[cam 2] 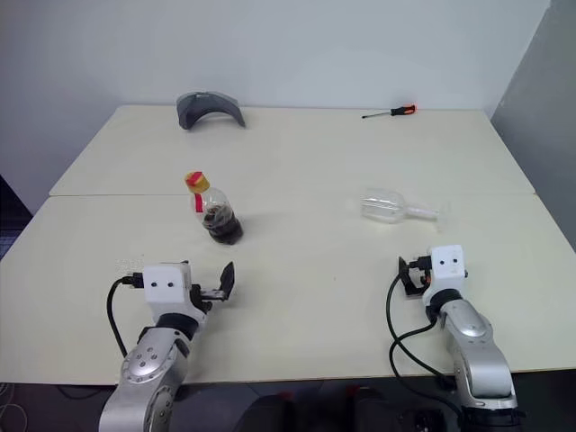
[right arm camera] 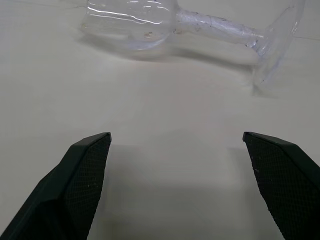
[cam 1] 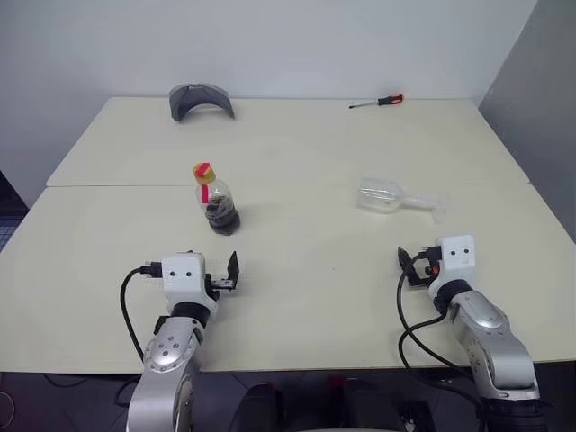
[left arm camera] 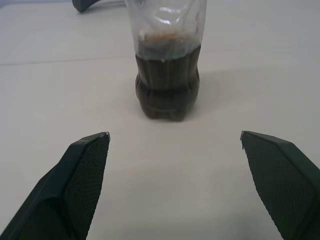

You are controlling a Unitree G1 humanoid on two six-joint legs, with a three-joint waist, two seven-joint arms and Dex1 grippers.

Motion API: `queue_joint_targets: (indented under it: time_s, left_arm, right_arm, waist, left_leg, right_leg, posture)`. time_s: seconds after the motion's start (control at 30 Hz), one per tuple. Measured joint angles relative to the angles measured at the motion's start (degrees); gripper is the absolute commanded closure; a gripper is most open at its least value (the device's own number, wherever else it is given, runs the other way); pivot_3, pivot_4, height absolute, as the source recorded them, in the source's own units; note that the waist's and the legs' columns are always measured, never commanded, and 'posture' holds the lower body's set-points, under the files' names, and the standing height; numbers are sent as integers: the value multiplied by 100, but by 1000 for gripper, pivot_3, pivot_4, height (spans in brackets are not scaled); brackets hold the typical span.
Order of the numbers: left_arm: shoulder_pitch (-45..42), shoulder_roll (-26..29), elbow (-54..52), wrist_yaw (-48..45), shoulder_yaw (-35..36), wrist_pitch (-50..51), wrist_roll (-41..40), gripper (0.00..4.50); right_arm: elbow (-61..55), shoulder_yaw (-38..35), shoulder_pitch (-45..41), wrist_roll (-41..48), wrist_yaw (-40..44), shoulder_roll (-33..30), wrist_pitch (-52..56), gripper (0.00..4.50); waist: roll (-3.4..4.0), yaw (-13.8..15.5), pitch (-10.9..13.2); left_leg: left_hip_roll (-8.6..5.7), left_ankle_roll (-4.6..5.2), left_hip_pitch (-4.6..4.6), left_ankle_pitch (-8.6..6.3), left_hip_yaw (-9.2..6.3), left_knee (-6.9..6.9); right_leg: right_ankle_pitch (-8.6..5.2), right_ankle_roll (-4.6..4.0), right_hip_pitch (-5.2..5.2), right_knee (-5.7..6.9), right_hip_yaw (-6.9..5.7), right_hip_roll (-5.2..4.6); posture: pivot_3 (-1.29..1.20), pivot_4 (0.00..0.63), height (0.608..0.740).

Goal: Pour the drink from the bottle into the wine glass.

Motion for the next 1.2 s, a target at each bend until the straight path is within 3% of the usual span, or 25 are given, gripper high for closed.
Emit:
queue_joint_targets:
  time_s: [0.77,0.9,1.07,1.2]
  left_arm:
    - [-167,-76,-25,131,-39,337,215,19]
    - [-186,-72,-20,138,-29,278,233,19]
    - [-257,-155,118,253,-41,-26,319,19]
    - [-274,-193,142,263,-56,-82,371,19]
  right_arm:
    - [116,45,-31,193,840,-147,-415,0]
    - [89,-36,-176,1083,1743,-183,-419,0]
    - [-270,56,-451,2568,3570,-750,-160,0]
    - [-240,175,-533,2918,4141,-961,-56,0]
  waist:
    - [0,-6,0]
    - [0,-10,0]
    - [-1,-1,0]
    - [-1,8,0]
  left_leg:
    - [0,0,0,0,0,0]
    - [0,2,0,-1,0,1]
    - [0,6,1,-3,-13,4]
    - [-1,6,0,-3,-15,6]
  right_leg:
    - [0,0,0,-1,1,0]
    - [0,-1,1,0,0,1]
    - [1,-2,9,-5,-11,1]
    - [2,-2,10,-5,-12,0]
  posture:
    - [0,150,740]
    - [0,150,740]
    - [0,150,740]
    - [0,150,740]
